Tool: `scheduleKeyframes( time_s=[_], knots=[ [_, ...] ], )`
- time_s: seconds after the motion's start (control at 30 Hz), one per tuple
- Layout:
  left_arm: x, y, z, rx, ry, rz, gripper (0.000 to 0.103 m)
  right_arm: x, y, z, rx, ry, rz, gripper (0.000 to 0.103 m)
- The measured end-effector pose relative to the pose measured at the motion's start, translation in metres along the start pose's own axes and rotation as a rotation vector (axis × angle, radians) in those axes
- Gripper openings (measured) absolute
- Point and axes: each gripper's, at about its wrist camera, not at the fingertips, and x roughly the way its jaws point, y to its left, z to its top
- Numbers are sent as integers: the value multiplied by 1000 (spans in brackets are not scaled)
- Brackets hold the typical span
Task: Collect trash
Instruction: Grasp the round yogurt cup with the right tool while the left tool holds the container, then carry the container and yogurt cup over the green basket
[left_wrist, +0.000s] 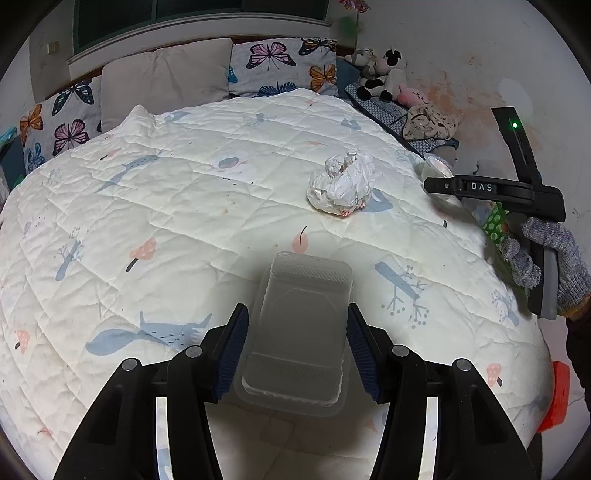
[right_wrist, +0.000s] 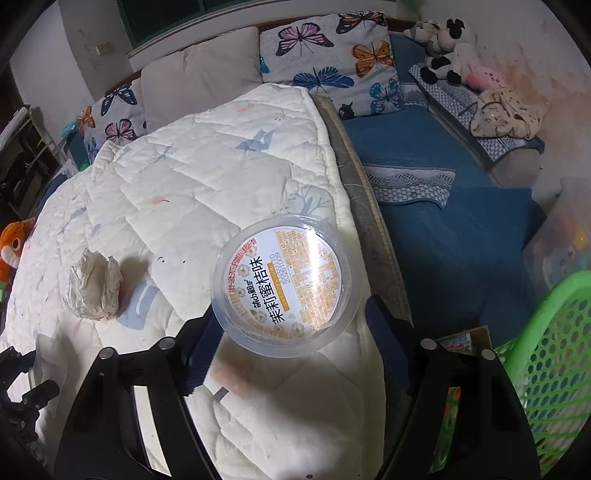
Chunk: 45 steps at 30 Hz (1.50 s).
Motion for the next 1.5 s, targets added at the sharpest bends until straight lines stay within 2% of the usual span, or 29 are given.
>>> scheduleKeyframes(
  time_s=[0.07,0.2,0.4,0.7,1.5],
  knots=[
    [0,1,0,2,0,1,52,-1,-1,0,0,2,15,63],
    [-1,0,1,6,-2,1,52,-6,3,-3,-25,-3,9,55],
    [-2,-1,1,-2,-2,2,52,-13,13,-12,-75,-20,-12,54],
    [-7,-6,1,-13,-6,0,52,-29,25,-27,-119,-35,11,54],
    [-33,-35,-18,-43,-49,16,52,-82,58,-95,-231,-31,-32,54]
  ],
)
